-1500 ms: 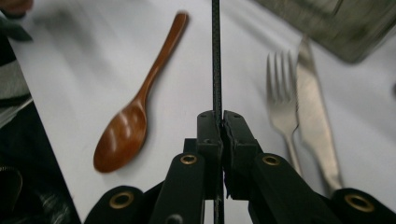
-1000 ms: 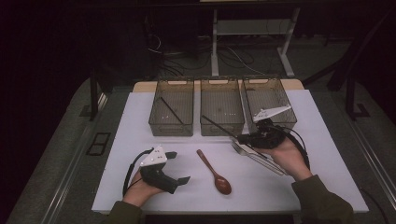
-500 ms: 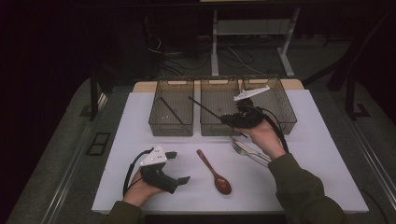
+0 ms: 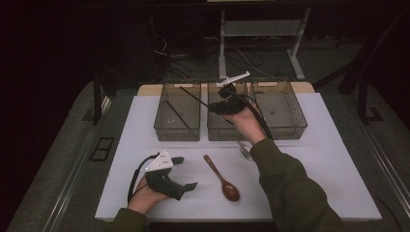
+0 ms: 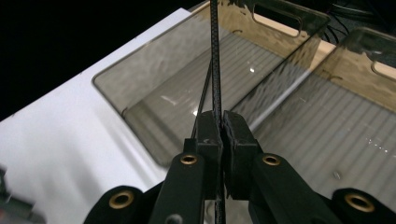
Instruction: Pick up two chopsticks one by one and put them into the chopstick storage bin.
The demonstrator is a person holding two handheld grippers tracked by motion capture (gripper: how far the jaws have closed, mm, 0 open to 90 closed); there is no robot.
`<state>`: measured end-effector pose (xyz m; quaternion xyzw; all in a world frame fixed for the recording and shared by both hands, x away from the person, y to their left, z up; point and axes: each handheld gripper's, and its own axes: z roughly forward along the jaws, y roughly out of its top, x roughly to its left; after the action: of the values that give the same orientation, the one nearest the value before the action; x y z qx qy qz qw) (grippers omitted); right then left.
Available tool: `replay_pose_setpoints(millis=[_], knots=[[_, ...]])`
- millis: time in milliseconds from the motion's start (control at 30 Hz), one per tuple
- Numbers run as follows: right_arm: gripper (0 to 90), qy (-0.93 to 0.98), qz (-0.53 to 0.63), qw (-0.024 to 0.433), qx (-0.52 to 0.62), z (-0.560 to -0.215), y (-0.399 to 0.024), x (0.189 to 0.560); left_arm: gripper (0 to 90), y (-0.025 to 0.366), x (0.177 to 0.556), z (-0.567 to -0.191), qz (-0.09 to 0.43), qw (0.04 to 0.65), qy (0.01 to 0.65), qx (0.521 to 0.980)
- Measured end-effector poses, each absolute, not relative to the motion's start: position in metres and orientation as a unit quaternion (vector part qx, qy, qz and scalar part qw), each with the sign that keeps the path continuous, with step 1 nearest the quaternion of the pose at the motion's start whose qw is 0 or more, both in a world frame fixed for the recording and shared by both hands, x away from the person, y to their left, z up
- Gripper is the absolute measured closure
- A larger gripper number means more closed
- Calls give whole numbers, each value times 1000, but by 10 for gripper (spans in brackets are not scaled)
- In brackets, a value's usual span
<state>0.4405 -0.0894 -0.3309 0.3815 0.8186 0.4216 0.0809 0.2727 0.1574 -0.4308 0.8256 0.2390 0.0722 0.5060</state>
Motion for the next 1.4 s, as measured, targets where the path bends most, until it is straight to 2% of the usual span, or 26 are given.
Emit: replay_pose_setpoints(millis=[633, 1000, 1200, 1400], knots=[[850, 815, 382, 73, 429, -357, -12, 488, 0, 158, 273, -429, 80, 508, 236, 825], [840, 820, 359, 69, 441, -376, 9, 500, 0, 158, 273, -429, 78, 510, 237, 823], [667, 815, 376, 71, 435, -373, 7, 498, 0, 158, 274, -429, 77, 510, 236, 823], [530, 823, 406, 35, 395, -364, -4, 489, 0, 159, 274, -429, 78, 510, 236, 824]])
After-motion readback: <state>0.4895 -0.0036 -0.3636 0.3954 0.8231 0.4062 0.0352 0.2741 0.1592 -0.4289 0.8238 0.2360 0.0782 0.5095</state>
